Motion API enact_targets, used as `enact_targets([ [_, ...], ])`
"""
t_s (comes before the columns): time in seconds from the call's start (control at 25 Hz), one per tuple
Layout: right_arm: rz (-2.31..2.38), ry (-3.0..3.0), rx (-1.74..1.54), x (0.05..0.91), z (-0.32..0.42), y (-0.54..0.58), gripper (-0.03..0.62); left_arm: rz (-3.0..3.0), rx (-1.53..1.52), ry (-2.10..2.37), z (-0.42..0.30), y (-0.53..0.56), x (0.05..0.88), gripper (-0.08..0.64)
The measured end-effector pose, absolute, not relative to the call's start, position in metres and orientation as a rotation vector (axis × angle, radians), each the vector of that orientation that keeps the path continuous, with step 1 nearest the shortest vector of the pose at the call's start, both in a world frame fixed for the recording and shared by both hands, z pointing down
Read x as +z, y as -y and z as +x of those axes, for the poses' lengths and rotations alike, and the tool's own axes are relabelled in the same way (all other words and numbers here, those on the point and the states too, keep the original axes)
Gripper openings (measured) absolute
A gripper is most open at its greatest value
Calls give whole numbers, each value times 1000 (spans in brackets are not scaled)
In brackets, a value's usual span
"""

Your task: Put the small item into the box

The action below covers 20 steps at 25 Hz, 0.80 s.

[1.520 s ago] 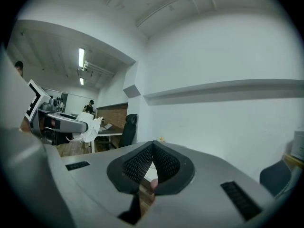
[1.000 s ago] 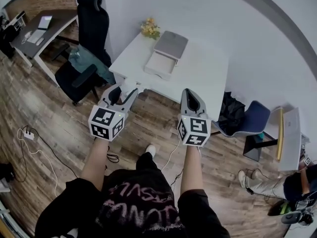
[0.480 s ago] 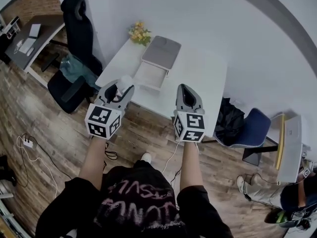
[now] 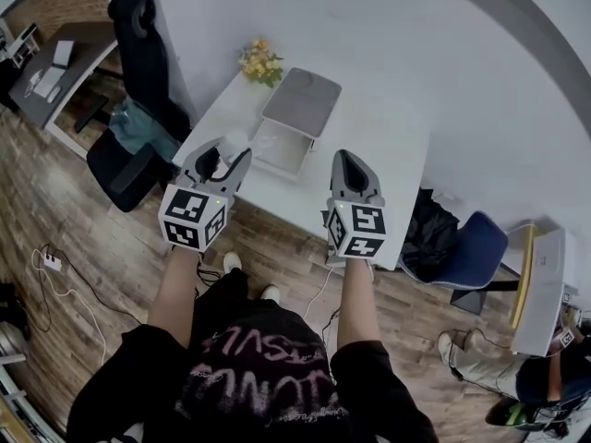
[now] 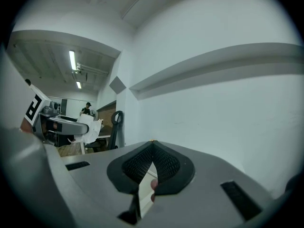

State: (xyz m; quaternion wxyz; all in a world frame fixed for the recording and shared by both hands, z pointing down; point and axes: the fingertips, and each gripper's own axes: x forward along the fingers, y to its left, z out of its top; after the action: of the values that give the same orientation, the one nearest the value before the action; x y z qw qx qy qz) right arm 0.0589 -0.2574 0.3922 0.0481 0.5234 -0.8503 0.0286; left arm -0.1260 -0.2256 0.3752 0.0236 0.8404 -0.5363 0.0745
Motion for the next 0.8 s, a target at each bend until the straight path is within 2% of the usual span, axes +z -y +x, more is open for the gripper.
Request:
enact_targets([
  [0.8,1746,2466,123,396,25,386,11,2676,169,1511,-161,385,376,178],
])
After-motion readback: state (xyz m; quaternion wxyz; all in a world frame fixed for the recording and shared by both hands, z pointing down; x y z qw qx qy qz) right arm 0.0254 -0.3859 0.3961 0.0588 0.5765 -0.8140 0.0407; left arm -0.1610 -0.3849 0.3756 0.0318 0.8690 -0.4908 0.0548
